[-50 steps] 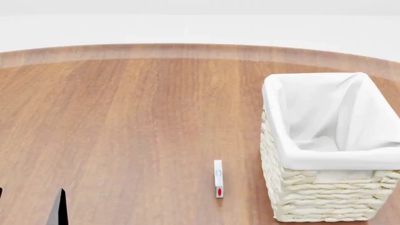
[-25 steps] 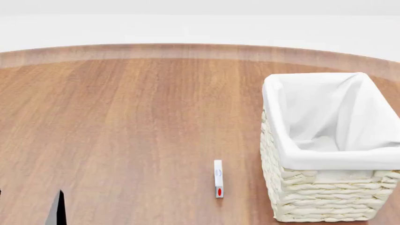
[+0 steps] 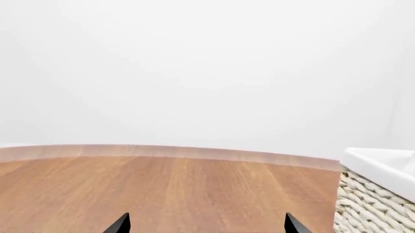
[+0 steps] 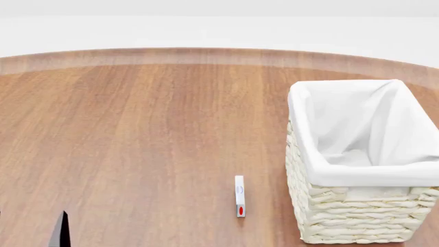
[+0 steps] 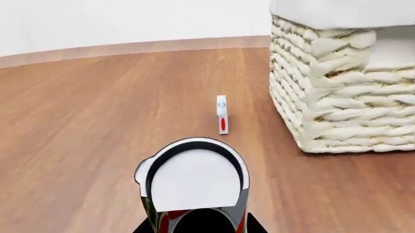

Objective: Pick up the tomato sauce, and put it in the basket.

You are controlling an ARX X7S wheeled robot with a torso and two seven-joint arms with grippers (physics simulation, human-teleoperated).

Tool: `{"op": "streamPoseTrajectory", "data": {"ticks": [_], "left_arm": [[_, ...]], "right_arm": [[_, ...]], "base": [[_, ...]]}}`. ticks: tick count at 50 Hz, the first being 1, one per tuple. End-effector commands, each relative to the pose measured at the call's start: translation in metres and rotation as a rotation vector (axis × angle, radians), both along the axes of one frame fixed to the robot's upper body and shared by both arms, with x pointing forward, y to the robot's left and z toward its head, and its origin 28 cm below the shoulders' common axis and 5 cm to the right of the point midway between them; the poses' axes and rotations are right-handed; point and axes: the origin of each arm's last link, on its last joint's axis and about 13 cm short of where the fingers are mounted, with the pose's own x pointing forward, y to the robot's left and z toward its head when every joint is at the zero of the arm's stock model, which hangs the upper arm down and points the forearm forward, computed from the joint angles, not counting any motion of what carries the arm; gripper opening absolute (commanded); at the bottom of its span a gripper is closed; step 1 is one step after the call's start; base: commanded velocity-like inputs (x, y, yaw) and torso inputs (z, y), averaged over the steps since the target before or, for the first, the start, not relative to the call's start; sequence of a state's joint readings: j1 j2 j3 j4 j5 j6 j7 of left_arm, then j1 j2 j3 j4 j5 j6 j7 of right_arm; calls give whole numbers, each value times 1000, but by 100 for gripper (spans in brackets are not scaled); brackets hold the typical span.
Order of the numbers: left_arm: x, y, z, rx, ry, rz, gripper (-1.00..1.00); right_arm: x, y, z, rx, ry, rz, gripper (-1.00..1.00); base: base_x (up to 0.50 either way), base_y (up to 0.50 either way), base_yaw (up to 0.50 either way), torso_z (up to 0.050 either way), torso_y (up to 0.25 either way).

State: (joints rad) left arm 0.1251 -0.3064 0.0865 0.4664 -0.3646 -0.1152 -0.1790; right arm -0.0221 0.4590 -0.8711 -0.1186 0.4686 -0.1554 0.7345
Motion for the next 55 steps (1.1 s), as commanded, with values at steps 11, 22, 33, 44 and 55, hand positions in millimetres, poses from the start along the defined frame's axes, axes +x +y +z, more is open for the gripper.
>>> {"op": "streamPoseTrajectory", "data": {"ticks": [11, 22, 33, 44, 55], "left_arm": [[-1, 1, -1, -4, 2, -2, 100], [-1, 1, -1, -4, 2, -2, 100], [-1, 2, 0, -8, 1, 0, 100], [0, 4, 1, -3, -1, 11, 100], [-1, 3, -3, -10, 10, 9, 100]], "right_arm": [[76, -14, 49, -166, -9, -48, -100], [76, -14, 49, -166, -9, -48, -100], [89, -13, 63, -178, -48, -19, -100], [120, -13, 114, -225, -157, -3, -100], [144, -15, 159, -217, -235, -6, -100]], "base": [[0, 0, 0, 0, 1], [0, 0, 0, 0, 0], [0, 0, 0, 0, 0], [0, 0, 0, 0, 0], [0, 0, 0, 0, 1]]}}
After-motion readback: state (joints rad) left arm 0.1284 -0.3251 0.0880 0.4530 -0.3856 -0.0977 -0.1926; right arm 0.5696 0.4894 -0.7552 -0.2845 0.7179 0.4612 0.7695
